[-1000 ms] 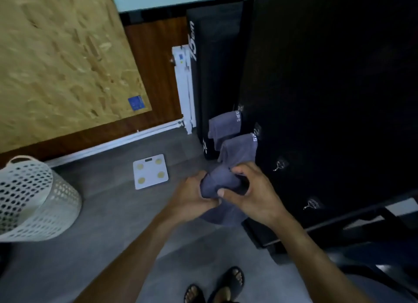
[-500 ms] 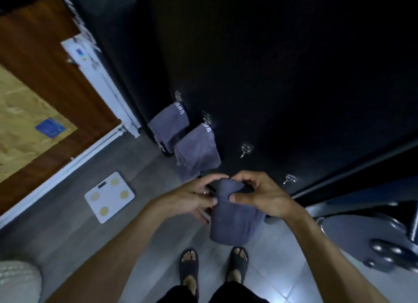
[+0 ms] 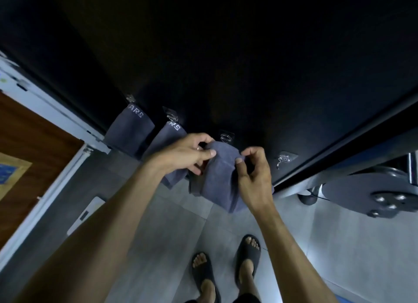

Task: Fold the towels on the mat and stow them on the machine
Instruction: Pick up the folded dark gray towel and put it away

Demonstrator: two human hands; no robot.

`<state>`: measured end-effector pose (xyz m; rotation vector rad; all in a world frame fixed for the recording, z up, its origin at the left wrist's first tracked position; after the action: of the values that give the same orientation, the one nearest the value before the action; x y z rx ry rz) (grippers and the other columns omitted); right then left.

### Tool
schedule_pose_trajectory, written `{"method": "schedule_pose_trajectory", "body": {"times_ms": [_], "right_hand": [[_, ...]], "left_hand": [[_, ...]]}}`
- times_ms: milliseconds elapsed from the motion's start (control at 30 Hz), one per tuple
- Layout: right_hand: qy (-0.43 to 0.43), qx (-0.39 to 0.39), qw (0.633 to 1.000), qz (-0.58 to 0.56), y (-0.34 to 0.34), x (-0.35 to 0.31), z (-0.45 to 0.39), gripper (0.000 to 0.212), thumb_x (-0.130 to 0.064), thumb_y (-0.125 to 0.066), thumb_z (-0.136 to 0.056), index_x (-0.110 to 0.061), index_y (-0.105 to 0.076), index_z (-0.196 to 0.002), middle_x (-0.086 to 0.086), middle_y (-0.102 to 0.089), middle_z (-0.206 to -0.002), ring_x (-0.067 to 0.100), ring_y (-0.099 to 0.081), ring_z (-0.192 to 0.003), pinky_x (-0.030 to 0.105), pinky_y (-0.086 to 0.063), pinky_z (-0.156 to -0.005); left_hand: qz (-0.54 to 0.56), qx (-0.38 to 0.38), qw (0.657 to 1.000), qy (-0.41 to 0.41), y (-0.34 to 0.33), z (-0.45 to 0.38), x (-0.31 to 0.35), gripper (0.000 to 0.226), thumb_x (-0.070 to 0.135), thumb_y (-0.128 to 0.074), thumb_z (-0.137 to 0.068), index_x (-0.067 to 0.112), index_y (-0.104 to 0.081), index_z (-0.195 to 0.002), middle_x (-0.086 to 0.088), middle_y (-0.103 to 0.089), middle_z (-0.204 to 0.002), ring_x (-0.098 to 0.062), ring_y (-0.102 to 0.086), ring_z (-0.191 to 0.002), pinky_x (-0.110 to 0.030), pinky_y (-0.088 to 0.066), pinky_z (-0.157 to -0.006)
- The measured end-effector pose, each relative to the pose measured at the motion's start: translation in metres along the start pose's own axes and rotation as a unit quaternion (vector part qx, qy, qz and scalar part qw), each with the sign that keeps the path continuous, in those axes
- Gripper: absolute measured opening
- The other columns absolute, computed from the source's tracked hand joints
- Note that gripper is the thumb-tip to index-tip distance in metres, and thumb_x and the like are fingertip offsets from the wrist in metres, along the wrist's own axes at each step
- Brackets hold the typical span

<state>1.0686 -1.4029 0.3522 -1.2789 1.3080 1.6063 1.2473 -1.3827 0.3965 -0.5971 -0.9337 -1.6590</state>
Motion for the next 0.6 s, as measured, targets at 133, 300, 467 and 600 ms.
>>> {"method": "schedule_pose_trajectory", "body": {"times_ms": [133,300,467,600], "right_hand": [[-0.017,0.103,0.994,0.008,-0.026,0.021,-0.01,0.013,-0.005,-0.052,-0.093,-0.017,-0.057,-0.093,-0.015,-0.058,-0.077,0.003,-0.055,-0.072,0.024,-0.047,-0.07],[-0.078,0.166,0.983,-0.029,-0.049,0.042,-0.012,0.015,-0.003,-0.054,-0.092,-0.014,-0.063,-0.093,-0.011,-0.065,-0.082,0.005,-0.06,-0.078,0.03,-0.052,-0.076],[-0.101,0.177,0.978,-0.045,-0.058,0.039,-0.008,0.024,-0.008,-0.056,-0.093,-0.029,-0.066,-0.088,-0.002,-0.061,-0.1,-0.001,-0.059,-0.091,0.012,-0.044,-0.082],[-0.111,0.152,0.982,-0.02,-0.057,0.041,0.0,0.028,-0.032,-0.05,-0.093,-0.025,-0.073,-0.107,-0.004,-0.049,-0.116,0.001,-0.047,-0.106,0.015,-0.039,-0.092]], "left_hand": [[0.022,0.011,0.999,0.037,-0.001,-0.027,-0.008,0.013,0.021,-0.052,-0.099,0.019,-0.061,-0.108,-0.018,-0.067,-0.104,-0.029,-0.067,-0.096,-0.043,-0.059,-0.079],[0.132,0.1,0.985,0.053,-0.017,-0.042,-0.033,0.016,0.026,-0.065,-0.091,0.022,-0.06,-0.105,-0.001,-0.068,-0.089,-0.014,-0.066,-0.082,-0.032,-0.057,-0.07],[0.171,0.268,0.948,-0.022,-0.035,-0.048,-0.055,0.02,0.02,-0.075,-0.082,0.021,-0.06,-0.095,0.002,-0.066,-0.079,-0.011,-0.064,-0.076,-0.022,-0.052,-0.071],[0.035,0.269,0.958,-0.097,-0.039,-0.044,-0.057,0.01,0.025,-0.061,-0.093,0.027,-0.066,-0.086,0.013,-0.064,-0.094,-0.004,-0.063,-0.091,-0.014,-0.048,-0.08]]}}
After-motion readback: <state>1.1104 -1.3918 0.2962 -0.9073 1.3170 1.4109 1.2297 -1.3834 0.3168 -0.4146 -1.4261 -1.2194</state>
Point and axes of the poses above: each hand's wrist, its own z-axis away from the middle knuckle, its own y-axis out of the back of the hand, x = y × z, the point moved 1 cm from there along -z, towards the middle knuckle
